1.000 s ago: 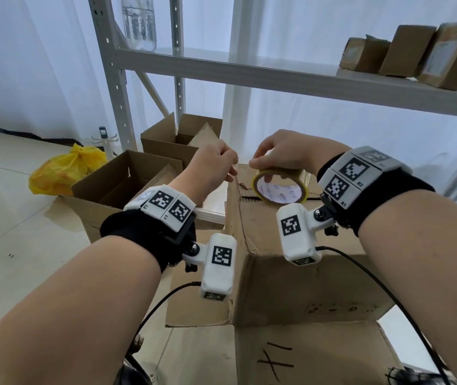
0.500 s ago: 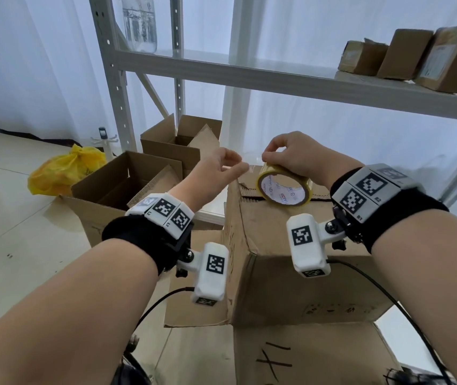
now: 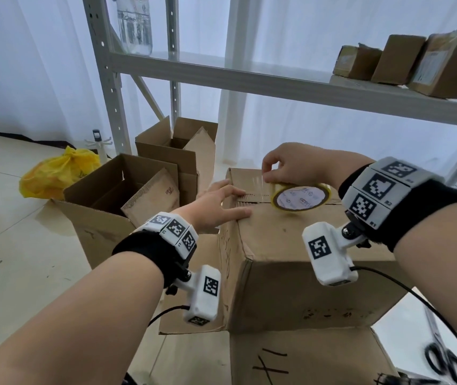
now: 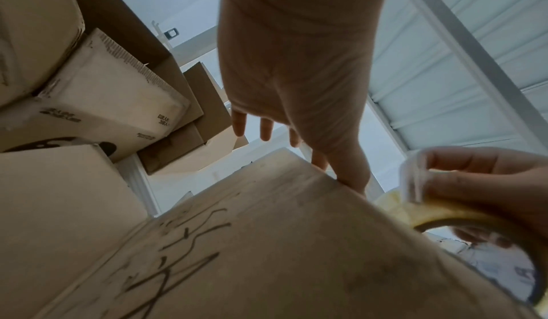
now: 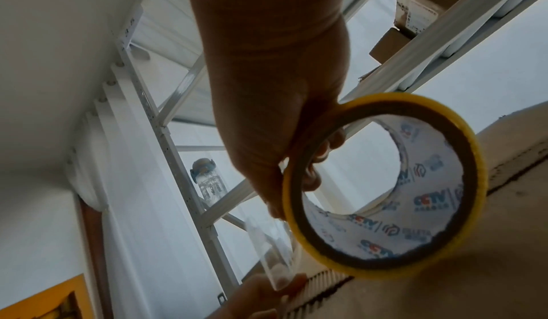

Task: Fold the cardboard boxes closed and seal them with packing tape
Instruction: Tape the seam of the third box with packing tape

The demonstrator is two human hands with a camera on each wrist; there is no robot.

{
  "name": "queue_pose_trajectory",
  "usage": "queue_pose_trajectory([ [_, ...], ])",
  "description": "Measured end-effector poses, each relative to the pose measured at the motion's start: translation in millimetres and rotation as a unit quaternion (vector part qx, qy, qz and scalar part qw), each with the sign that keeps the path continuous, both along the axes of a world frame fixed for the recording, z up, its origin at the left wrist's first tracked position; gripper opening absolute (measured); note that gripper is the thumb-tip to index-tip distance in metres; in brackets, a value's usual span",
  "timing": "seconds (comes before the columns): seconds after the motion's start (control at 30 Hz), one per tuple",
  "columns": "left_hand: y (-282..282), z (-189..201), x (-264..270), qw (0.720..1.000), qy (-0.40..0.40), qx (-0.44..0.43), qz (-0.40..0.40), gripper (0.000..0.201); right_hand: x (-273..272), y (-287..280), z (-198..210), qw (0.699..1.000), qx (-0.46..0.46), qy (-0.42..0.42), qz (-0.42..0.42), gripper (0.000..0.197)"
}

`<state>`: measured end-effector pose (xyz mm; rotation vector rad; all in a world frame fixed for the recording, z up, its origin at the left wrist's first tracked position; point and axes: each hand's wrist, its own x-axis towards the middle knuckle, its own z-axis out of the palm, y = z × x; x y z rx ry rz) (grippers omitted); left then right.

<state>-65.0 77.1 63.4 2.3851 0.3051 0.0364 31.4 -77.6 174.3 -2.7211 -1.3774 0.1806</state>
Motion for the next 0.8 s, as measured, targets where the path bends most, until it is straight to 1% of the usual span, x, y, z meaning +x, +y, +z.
queue_pose_trajectory([
  [0.07,-2.1,-0.6,0.0,1.000,-0.009,-0.006,0.002,0.056,-1.2,5.1,-2.3,0.999,-0.033,-0.041,-0.005,0.007],
  [0.13,-0.2,-1.7,0.0,0.999,-0.009,-0.031,0.004,0.056,-4.1,16.5,-2.4,0.997,-0.043,-0.057,0.004,0.007],
  [0.23,2.0,-0.3,-2.2,0.993,-0.009,-0.121,0.006,0.062,-10.3,34.7,-2.1,0.998,-0.034,-0.039,0.034,0.006],
  [0.3,4.7,1.9,-4.9,0.985,0.007,-0.174,-0.004,0.067,-13.2,44.8,-3.7,0.997,-0.052,-0.042,0.038,0.007],
  [0.4,9.4,4.1,-10.8,0.961,0.054,-0.272,-0.024,0.070,-14.2,54.1,-5.2,0.995,-0.075,-0.052,0.031,0.013],
  [0.47,12.2,4.3,-12.2,0.955,0.047,-0.293,-0.002,0.076,-14.6,58.0,-5.5,0.995,-0.083,-0.055,0.027,0.011],
  [0.53,13.6,6.2,-11.6,0.954,0.019,-0.295,0.046,0.079,-15.2,61.2,-6.3,0.993,-0.094,-0.062,0.023,0.010],
  [0.6,16.1,8.3,-9.5,0.949,-0.007,-0.305,0.077,0.069,-15.5,63.7,-7.4,0.993,-0.097,-0.067,0.015,0.013],
  [0.67,17.7,9.6,-9.4,0.945,-0.021,-0.315,0.085,0.055,-15.8,65.7,-8.3,0.992,-0.101,-0.072,0.011,0.016],
  [0.8,16.7,10.6,-10.8,0.941,-0.034,-0.322,0.098,0.035,-16.7,68.7,-9.8,0.989,-0.114,-0.089,0.011,0.018],
])
